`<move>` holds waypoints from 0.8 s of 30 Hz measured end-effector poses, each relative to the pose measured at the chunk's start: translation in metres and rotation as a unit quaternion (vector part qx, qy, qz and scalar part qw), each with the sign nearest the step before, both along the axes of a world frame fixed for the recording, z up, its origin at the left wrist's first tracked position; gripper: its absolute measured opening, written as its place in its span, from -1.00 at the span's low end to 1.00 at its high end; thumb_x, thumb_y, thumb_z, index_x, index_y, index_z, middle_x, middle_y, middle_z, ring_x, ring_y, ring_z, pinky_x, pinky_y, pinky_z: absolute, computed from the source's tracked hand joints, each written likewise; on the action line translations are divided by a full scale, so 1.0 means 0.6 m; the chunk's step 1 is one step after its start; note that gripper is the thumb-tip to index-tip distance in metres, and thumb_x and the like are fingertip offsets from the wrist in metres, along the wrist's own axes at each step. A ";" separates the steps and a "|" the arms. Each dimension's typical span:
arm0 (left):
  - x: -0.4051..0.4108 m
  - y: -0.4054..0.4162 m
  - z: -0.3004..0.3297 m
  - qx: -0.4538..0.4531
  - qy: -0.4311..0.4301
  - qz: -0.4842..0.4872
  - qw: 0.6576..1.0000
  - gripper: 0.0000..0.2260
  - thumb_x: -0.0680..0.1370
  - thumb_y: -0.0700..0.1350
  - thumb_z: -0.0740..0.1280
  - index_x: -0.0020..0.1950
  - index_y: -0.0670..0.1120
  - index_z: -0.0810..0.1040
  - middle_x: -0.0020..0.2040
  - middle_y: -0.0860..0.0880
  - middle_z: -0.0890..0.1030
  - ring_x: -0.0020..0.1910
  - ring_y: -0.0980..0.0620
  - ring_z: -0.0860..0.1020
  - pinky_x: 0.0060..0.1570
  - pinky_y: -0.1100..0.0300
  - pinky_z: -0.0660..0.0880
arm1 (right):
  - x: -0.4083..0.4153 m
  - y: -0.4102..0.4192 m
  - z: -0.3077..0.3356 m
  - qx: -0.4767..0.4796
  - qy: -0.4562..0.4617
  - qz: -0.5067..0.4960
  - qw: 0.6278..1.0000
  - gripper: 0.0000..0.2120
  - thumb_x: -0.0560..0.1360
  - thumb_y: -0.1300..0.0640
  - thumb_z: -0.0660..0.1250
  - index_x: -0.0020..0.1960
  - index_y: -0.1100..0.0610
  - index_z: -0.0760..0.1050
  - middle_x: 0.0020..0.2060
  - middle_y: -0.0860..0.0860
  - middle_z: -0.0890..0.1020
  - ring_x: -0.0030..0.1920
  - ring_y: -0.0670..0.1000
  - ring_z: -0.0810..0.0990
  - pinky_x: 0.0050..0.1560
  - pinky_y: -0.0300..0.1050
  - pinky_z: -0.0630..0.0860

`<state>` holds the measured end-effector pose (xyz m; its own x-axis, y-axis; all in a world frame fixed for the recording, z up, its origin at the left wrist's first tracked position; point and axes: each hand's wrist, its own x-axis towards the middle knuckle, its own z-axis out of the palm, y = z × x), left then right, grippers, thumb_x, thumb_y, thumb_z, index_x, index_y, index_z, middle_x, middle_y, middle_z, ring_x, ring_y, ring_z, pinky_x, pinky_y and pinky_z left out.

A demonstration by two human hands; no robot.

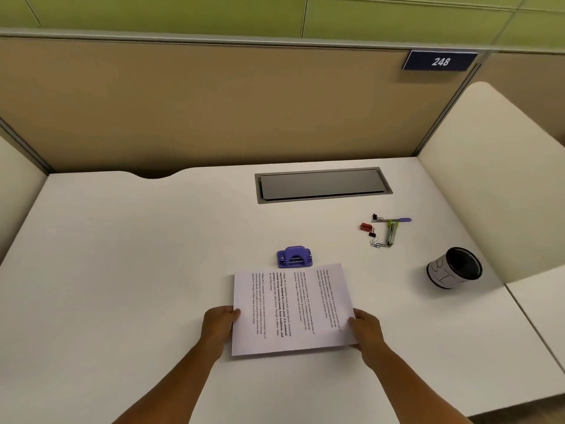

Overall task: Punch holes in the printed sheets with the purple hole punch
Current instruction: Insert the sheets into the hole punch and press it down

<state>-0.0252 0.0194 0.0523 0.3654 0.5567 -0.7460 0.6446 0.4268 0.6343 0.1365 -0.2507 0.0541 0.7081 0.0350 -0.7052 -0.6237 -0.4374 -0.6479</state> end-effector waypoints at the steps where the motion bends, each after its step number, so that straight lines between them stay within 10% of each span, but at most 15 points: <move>1: 0.005 0.000 0.002 0.000 0.000 0.002 1.000 -0.90 0.60 -0.23 0.32 0.02 -0.23 0.60 0.11 -0.25 0.66 0.06 -0.29 0.63 0.18 -0.17 0.57 | 0.005 0.001 0.000 0.001 0.001 -0.001 1.000 -0.61 0.52 0.39 0.08 0.05 0.10 0.62 0.01 0.05 0.67 -0.02 0.08 0.59 0.04 0.11 0.63; 19: 0.047 -0.011 -0.008 0.013 0.031 0.008 0.999 -0.91 0.59 -0.22 0.33 0.03 -0.23 0.59 0.11 -0.27 0.66 0.07 -0.30 0.62 0.18 -0.19 0.58 | 0.044 -0.010 -0.022 0.012 0.011 0.000 1.000 -0.60 0.51 0.37 0.08 0.11 0.14 0.63 0.04 0.08 0.68 0.12 0.19 0.59 0.21 0.25 0.57; 24: 0.053 -0.004 -0.008 0.017 0.022 0.011 1.000 -0.94 0.59 -0.24 0.33 -0.02 -0.22 0.58 0.10 -0.29 0.66 0.07 -0.33 0.62 0.19 -0.21 0.57 | 0.049 -0.002 -0.016 0.023 0.008 -0.019 1.000 -0.60 0.52 0.39 0.10 -0.14 0.03 0.62 -0.09 -0.04 0.68 -0.06 0.04 0.60 0.05 0.10 0.61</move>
